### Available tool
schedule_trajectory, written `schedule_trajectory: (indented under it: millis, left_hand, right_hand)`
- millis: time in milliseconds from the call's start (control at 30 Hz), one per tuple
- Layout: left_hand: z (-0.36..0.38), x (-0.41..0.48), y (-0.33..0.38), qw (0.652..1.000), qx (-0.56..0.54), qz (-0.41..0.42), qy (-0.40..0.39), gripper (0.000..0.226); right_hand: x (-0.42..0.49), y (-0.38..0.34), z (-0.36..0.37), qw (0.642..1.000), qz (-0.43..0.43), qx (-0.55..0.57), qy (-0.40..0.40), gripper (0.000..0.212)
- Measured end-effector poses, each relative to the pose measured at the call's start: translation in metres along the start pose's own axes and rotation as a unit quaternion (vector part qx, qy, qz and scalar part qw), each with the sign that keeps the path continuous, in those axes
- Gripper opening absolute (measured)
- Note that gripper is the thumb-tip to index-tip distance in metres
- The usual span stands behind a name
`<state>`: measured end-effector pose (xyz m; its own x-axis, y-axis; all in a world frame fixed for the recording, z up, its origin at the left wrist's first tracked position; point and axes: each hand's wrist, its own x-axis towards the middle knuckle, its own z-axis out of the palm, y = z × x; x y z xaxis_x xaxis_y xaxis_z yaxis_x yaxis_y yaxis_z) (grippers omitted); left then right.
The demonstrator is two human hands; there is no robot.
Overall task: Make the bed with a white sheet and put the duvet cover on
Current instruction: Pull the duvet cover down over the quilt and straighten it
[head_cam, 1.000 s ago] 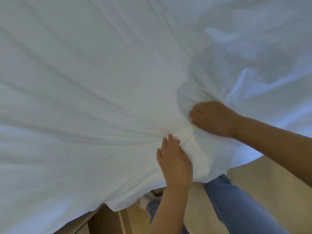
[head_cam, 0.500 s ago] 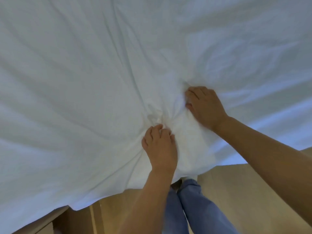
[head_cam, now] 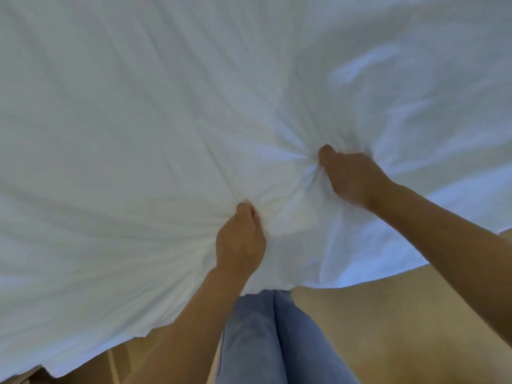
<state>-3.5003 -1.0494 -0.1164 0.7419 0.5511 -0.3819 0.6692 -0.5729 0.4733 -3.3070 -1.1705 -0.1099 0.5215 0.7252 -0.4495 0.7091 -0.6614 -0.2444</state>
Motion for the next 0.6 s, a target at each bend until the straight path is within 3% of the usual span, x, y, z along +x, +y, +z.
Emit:
schedule_trajectory:
  millis: [100, 200, 267, 367, 467, 533, 600]
  left_hand:
    - [-0.010, 0.027, 0.014, 0.998, 0.020, 0.052, -0.010, 0.027]
    - [0.000, 0.053, 0.062, 0.994, 0.018, 0.100, -0.048, 0.051]
    - [0.014, 0.071, 0.094, 0.987, 0.072, 0.115, -0.082, 0.067]
    - [0.031, 0.082, 0.121, 0.983, 0.124, 0.109, -0.084, 0.078]
    - [0.048, 0.081, 0.145, 0.989, 0.105, 0.093, -0.042, 0.086]
    - [0.064, 0.079, 0.163, 0.987, 0.142, 0.079, -0.018, 0.088]
    - [0.087, 0.076, 0.177, 0.982, 0.152, 0.107, 0.038, 0.065]
  right_hand:
    - [-0.012, 0.036, -0.013, 0.999, 0.042, -0.004, -0.013, 0.019]
    - [-0.001, 0.032, -0.003, 0.997, 0.031, 0.026, -0.067, 0.011]
    - [0.004, 0.035, -0.003, 0.998, 0.020, 0.059, 0.029, 0.011]
    - [-0.006, 0.069, -0.010, 0.979, 0.103, 0.072, 0.162, 0.049]
    - [-0.017, 0.110, -0.012, 0.979, 0.185, 0.049, 0.070, 0.091]
    - [-0.018, 0.125, -0.004, 0.987, 0.158, 0.028, 0.012, 0.091]
    - [-0.014, 0.132, 0.001, 0.996, 0.086, 0.004, 0.007, 0.077]
